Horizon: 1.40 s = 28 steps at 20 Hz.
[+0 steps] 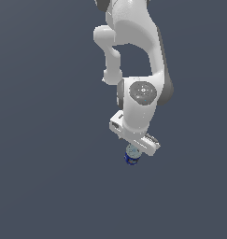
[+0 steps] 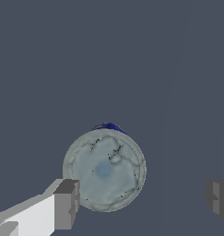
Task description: Pick up the object and move it to a goal position.
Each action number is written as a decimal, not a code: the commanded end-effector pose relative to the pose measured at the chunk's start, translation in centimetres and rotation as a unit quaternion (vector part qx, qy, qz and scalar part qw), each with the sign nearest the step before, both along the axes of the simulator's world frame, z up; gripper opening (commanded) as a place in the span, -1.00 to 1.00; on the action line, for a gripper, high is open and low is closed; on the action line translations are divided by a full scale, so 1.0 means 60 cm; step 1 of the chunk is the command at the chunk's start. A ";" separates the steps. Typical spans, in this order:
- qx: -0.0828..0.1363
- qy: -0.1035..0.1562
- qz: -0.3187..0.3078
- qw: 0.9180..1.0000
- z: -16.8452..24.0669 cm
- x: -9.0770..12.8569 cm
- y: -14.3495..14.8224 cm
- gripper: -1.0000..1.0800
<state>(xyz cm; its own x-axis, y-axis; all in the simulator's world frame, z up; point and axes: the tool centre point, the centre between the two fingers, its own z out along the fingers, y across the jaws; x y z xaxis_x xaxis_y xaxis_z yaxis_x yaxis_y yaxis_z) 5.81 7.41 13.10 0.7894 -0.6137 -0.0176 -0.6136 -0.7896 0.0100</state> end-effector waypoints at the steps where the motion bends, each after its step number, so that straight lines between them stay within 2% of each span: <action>1: -0.001 -0.003 -0.024 1.000 -0.003 0.008 0.009 0.92; 9: -0.002 -0.009 -0.070 0.998 -0.010 0.024 0.028 0.92; 18: -0.002 -0.010 -0.078 0.997 -0.014 0.027 0.033 0.92; 28: -0.002 -0.010 -0.080 0.997 -0.087 0.025 0.032 0.92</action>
<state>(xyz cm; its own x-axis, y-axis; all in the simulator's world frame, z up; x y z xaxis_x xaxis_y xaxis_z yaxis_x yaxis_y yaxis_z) 7.31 9.33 8.54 0.6814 -0.7319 -0.0005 -0.7319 -0.6814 0.0008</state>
